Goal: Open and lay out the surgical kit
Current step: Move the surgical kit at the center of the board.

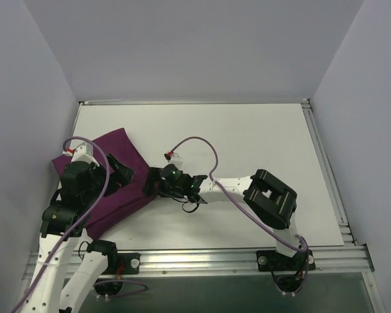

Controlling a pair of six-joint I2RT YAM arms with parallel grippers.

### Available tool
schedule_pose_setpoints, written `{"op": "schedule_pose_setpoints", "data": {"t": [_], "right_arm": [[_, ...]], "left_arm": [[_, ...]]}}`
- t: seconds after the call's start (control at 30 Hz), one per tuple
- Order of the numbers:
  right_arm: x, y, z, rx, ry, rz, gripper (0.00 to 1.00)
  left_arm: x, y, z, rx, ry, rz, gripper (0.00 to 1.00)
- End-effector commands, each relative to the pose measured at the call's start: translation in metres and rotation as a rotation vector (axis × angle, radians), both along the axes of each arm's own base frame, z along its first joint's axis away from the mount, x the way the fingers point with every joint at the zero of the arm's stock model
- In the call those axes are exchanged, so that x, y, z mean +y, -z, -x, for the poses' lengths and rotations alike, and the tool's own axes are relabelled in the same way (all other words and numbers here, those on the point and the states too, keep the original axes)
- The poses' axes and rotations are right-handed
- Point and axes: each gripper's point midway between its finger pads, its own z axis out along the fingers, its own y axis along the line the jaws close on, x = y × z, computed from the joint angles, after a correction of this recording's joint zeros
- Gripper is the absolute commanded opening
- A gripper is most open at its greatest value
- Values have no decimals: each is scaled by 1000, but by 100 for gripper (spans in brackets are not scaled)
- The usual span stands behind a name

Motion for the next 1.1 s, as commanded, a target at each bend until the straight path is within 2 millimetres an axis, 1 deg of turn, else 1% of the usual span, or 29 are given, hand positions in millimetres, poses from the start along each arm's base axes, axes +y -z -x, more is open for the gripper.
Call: {"op": "schedule_pose_setpoints", "data": {"t": [0.0,0.1,0.13,0.2,0.23,0.27,0.33,0.37,0.4,0.43,0.5,0.53,0.6,0.63,0.67,0.73,0.77,0.83,0.87,0.9,0.93,0.97,1.0,1.03,1.07], "right_arm": [[4,13,-6,4,59,-9,88],[10,16,-11,-3,65,-8,78],[11,15,-13,-9,68,-6,70],[11,16,-16,-10,78,1,61],[9,16,-19,-16,94,2,51],[8,12,-21,-23,104,-7,46],[-1,13,-25,-26,132,-1,34],[-7,8,-30,-38,154,7,33],[-17,8,-36,-44,175,24,29],[-23,7,-41,-51,187,35,19],[-40,6,-50,-60,202,77,9],[-55,7,-65,-72,215,104,1],[-70,8,-73,-66,191,136,0],[-86,7,-89,-84,196,168,0],[-98,7,-93,-83,198,207,0],[-116,4,-105,-111,188,266,0],[-135,5,-116,-118,179,341,0],[-154,4,-130,-125,170,405,0],[-174,2,-145,-115,202,433,0],[-185,2,-153,-129,191,458,0],[-191,1,-161,-127,183,452,1],[-201,7,-169,-114,186,467,1],[-216,-3,-192,-131,219,463,1],[-222,-4,-202,-135,220,461,1],[-221,-2,-210,-136,201,443,2]], "left_arm": [[-1,-18,-1,-45,31,-19,94],[-1,-17,0,-47,42,-33,94],[-1,-17,0,-48,44,-36,94],[-1,-16,1,-46,48,-40,94],[-1,-17,2,-48,53,-40,94],[-1,-16,2,-45,56,-41,94],[-1,-16,3,-40,60,-47,94],[-1,-15,2,-33,61,-49,94],[-1,-15,2,-30,62,-51,94],[-2,-13,1,-22,69,-52,94],[-5,-15,-1,-20,82,-47,94],[-6,-14,-2,-12,88,-46,95],[-11,-15,-3,-12,111,-37,95],[-13,-15,-4,-13,123,-36,95],[-15,-14,-6,-5,131,-32,96],[-19,-16,-8,-9,154,-28,96],[-20,-15,-10,2,158,-27,96],[-27,-18,-14,-5,187,-6,96],[-30,-16,-18,11,199,5,96],[-36,-19,-20,6,220,25,96],[-39,-16,-26,26,225,41,96],[-42,-15,-29,33,233,51,96],[-45,-16,-34,31,237,62,96],[-49,-18,-36,35,255,80,96],[-52,-13,-41,55,259,92,98]]}}
